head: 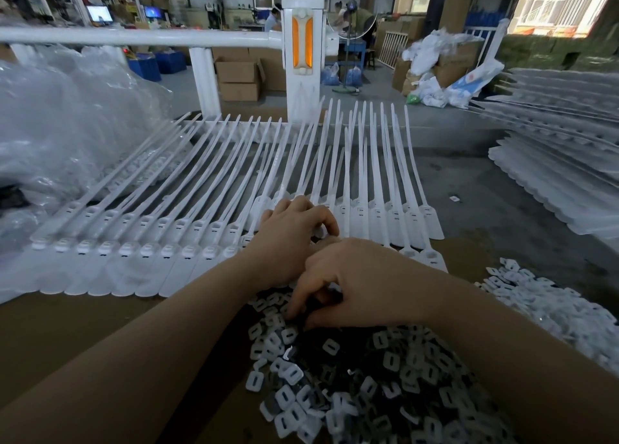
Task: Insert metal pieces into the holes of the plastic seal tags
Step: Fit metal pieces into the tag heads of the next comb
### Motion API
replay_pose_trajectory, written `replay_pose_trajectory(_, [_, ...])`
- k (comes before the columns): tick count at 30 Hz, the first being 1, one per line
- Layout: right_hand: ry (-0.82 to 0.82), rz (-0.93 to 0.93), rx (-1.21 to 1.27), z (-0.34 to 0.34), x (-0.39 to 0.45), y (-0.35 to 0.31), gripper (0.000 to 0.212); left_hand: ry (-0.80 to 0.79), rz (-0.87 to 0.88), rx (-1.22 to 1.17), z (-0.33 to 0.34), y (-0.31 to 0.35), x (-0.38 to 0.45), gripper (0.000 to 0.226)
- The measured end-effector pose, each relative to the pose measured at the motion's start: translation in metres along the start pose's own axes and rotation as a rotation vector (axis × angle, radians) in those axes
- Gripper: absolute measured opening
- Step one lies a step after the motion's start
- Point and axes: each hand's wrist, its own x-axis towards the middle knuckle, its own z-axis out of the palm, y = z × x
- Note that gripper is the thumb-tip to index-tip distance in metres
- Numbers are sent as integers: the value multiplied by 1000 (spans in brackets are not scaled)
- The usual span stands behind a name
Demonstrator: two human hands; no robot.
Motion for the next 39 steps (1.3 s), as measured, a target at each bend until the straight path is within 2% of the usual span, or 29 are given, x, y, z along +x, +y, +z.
replay_pose_trajectory(4, [-5,12,-53,0,1,1,15,-4,-8,-2,-2,3,-2,38])
replay_pose_trajectory(7, [31,16,31,1,0,0,11,-9,-13,2,-3,2,-2,35])
replay_pose_trajectory(10, [134,95,203,-4,-3,4,5,-29,11,44,-5,0,-2,34])
replay_pose_trajectory(12, [269,189,296,-8,-5,11,6,-29,16,60,-6,0,-1,28])
replay_pose_trajectory(16, [535,437,535,-11,-8,28,8,38,-28,-117,-7,4,0,7])
replay_pose_trajectory(19, [620,578,694,-12,-9,36,8,128,-63,-390,-10,7,0,13])
replay_pose_trajectory(22, [663,616,844,-15,-9,38,6,147,-63,-569,-12,11,-1,11])
replay_pose_trajectory(26, [684,636,912,-16,-9,39,5,134,-47,-641,-13,15,-1,9])
replay_pose_trajectory(39, [655,551,795,-15,-9,39,14,69,-110,-751,-15,17,-3,7])
